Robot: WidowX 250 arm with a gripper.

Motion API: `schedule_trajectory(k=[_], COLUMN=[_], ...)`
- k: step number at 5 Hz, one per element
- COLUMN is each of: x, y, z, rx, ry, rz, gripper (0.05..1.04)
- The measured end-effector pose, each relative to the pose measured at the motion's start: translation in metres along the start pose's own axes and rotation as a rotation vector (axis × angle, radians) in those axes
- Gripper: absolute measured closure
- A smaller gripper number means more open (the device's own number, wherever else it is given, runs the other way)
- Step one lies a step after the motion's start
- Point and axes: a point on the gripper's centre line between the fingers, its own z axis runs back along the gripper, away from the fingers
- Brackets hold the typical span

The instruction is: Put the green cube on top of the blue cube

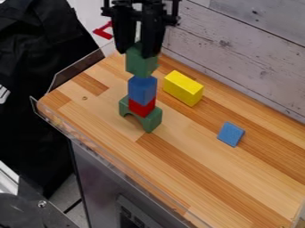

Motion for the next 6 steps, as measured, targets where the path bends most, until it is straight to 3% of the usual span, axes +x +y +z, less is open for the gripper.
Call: schedule_trajectory(k=[1, 4, 5, 6], x=[0.003, 0.0052, 0.0057, 0.0063], y=[-0.0003, 0.0015, 0.0024, 0.0039], z=[-0.0101, -0.0148, -0.0147, -0.017], rx=[-0.004, -0.007, -0.008, -0.014], ry=[0.031, 0.045, 0.042, 0.049], rz=[-0.001, 0.004, 0.007, 0.015], gripper=[0.571, 0.571, 0.512, 0.224])
